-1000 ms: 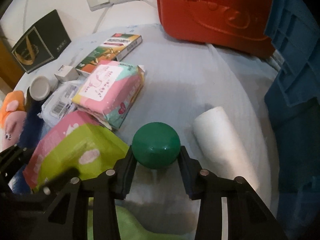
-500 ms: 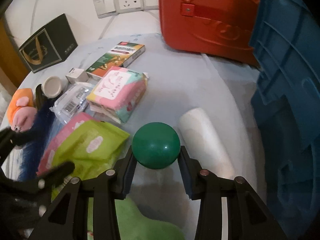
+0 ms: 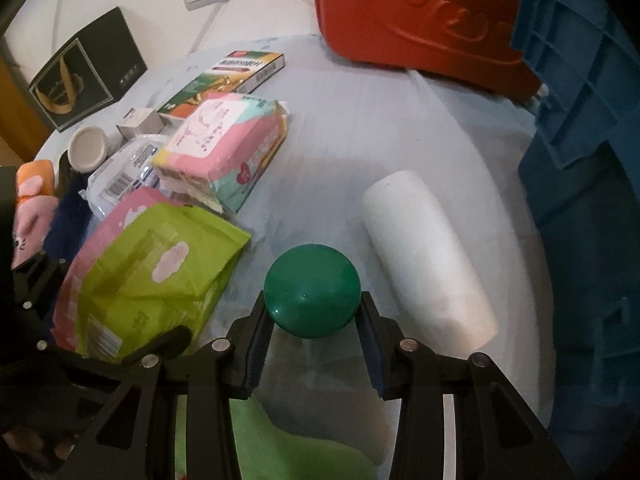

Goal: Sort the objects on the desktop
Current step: 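Lift the wipes pack and green ball, carry over the crate and open both tools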

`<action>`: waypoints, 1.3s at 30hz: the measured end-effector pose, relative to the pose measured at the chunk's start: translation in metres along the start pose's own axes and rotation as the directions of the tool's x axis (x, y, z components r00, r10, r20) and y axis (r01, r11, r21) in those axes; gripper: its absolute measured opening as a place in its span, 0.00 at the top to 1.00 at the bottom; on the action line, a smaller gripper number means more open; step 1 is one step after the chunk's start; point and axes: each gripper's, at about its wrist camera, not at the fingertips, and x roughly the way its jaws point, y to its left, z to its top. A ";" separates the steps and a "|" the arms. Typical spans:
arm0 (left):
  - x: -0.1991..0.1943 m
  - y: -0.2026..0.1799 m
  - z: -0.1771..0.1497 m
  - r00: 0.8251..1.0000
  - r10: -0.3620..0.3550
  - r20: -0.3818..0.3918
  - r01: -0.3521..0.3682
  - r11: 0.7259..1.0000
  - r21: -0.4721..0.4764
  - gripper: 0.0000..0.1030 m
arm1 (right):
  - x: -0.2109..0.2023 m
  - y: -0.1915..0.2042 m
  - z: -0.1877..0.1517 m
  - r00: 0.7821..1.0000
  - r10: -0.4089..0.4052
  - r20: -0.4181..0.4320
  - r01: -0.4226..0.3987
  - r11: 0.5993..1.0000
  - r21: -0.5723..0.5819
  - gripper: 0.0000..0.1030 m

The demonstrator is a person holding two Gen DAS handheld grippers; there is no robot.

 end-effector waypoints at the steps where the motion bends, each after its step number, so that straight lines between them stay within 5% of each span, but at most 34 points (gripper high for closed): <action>1: -0.002 0.001 -0.001 1.000 -0.002 0.003 0.002 1.000 -0.012 0.27 | -0.002 0.001 0.000 1.000 -0.002 0.007 0.002 1.000 -0.004 0.61; 11: -0.085 -0.006 -0.017 0.984 0.081 0.162 -0.072 0.996 -0.061 0.34 | -0.064 0.026 -0.003 0.992 -0.002 0.126 0.009 0.998 -0.057 0.61; 18: -0.178 -0.010 -0.039 0.943 0.132 0.304 -0.108 0.990 -0.096 0.34 | -0.139 0.052 -0.019 0.969 -0.013 0.248 0.040 0.994 -0.103 0.61; 30: -0.322 -0.033 -0.105 0.827 0.125 0.547 -0.101 0.992 -0.073 0.34 | -0.314 0.086 -0.088 0.861 -0.082 0.502 0.137 0.988 -0.073 0.61; 39: -0.383 -0.113 -0.111 0.758 -0.010 0.652 -0.026 0.999 0.045 0.34 | -0.423 0.034 -0.141 0.765 -0.197 0.614 0.194 0.978 0.071 0.61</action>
